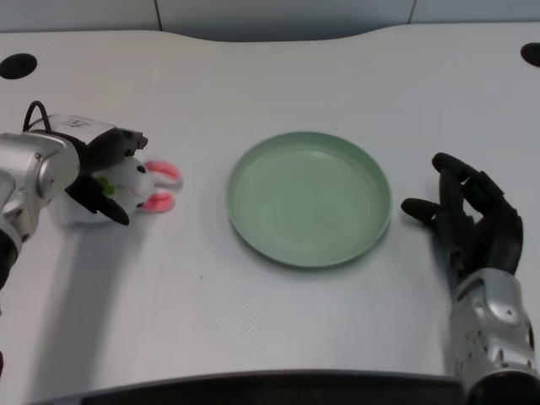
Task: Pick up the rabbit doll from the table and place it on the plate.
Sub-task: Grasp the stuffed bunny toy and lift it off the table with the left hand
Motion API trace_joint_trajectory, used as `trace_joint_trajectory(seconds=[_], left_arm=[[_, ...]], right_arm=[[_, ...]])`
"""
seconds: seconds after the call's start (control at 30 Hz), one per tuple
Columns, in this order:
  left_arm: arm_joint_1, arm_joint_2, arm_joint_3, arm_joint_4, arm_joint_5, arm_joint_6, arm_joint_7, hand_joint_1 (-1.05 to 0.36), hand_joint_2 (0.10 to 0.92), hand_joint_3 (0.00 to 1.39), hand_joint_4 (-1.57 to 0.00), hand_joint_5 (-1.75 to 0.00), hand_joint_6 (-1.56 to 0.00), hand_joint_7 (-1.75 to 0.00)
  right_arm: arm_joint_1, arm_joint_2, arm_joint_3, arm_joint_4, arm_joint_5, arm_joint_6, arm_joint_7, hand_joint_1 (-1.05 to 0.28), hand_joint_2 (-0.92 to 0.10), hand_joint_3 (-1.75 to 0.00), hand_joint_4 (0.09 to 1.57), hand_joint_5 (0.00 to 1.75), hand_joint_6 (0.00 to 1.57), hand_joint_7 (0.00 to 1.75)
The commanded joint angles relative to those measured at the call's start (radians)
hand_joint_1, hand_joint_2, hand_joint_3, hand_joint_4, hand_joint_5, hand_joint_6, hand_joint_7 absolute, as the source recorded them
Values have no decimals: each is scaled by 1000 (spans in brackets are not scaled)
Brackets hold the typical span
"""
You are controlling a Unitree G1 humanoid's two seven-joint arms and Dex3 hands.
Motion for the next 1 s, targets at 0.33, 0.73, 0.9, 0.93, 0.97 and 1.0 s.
trace_joint_trajectory(seconds=[0.33,0.73,0.9,0.93,0.97,1.0], left_arm=[[-60,-4,-111,129,82,-17,125,-955,919,18,-79,-90,-137,-23],[-81,-9,-159,188,105,-41,207,-919,915,9,-155,-126,-211,-38],[-90,-19,-176,225,108,-39,229,-884,899,1,-190,-140,-246,-38],[-90,-20,-175,232,105,-40,236,-878,895,0,-195,-142,-251,-38],[-89,-22,-173,238,100,-41,242,-859,892,0,-230,-157,-269,-41],[-89,-27,-169,246,93,-37,245,-838,886,0,-267,-171,-287,-43]], right_arm=[[25,4,6,-35,-1,8,-1,-301,-921,-291,717,998,657,525],[34,7,0,-48,16,14,10,-302,-921,-277,725,1021,655,516],[39,8,4,-61,8,20,0,-302,-921,-274,722,1012,654,508],[40,8,4,-62,9,20,3,-302,-921,-277,720,1010,651,506],[42,8,2,-65,14,21,8,-300,-921,-283,720,1007,653,505],[42,8,0,-64,17,21,12,-304,-921,-282,723,1007,655,506]])
